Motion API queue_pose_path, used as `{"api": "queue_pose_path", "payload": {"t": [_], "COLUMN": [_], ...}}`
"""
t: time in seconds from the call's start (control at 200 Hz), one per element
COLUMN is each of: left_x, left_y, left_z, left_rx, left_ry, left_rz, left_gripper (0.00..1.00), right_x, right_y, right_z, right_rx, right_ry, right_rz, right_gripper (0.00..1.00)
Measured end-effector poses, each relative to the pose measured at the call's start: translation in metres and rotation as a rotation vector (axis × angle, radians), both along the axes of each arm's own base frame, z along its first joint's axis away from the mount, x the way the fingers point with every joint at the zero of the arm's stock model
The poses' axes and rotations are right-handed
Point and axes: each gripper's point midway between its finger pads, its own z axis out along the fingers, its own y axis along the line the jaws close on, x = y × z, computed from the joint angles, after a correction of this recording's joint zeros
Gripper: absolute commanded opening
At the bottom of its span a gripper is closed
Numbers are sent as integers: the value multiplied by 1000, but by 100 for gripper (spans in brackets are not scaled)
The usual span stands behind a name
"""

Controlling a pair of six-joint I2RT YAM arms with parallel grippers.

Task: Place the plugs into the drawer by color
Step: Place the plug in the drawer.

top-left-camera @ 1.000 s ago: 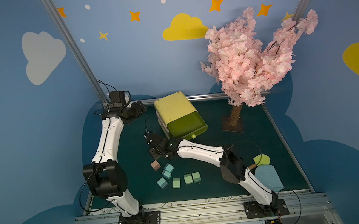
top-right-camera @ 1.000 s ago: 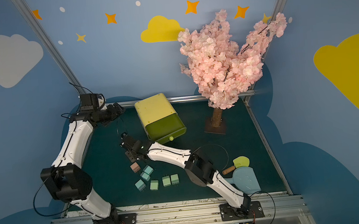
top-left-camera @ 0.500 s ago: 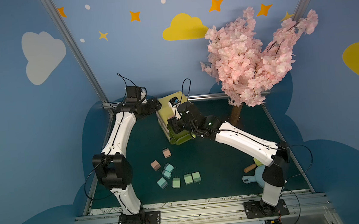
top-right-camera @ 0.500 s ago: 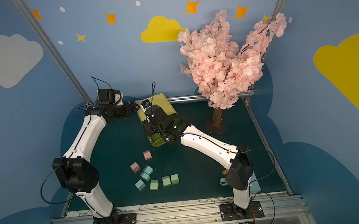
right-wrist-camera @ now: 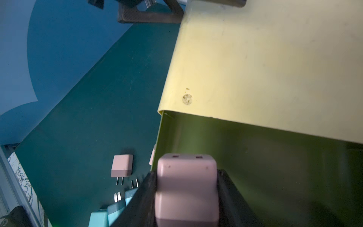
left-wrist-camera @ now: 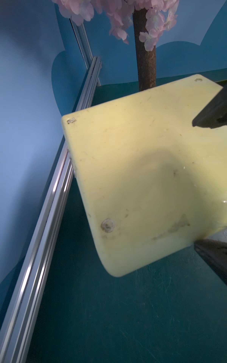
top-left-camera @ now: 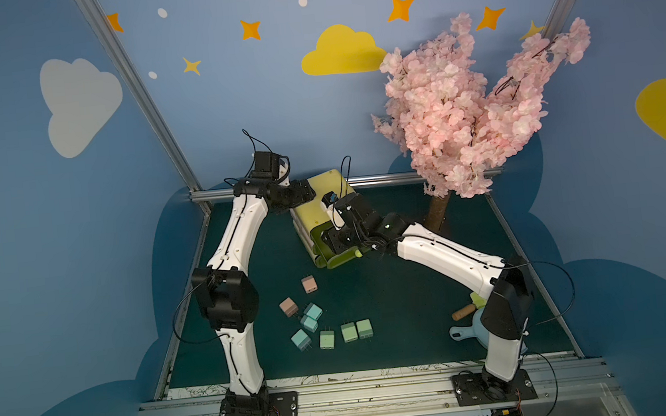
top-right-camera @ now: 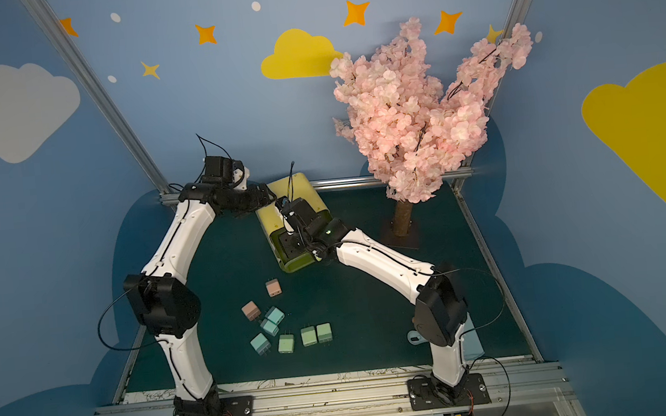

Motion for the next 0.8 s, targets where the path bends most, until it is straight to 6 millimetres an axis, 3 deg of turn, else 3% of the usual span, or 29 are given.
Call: {"api": "queue_pose_path", "payload": {"t": [0.195, 0.33, 0.556, 0.801], "left_x": [-5, -4, -2, -2], "left_y": [1, 2, 3, 3], "left_z": [-19, -22, -23, -22], "left_rx": [7, -10, -28, -35], "left_ry": [48, 44, 34, 32], "left_rz": [1, 3, 12, 18], "left_gripper": [90, 90, 90, 90], "right_x": [5, 7, 13, 26], "right_y": [3, 1, 5, 3], "right_z": [-30, -34, -11, 11], "right_rx": [-38, -45, -3, 22], "right_ry": [59, 78, 51, 7], "right_rz": [-14, -29, -37, -53], "right_gripper": [44, 54, 67, 68]}}
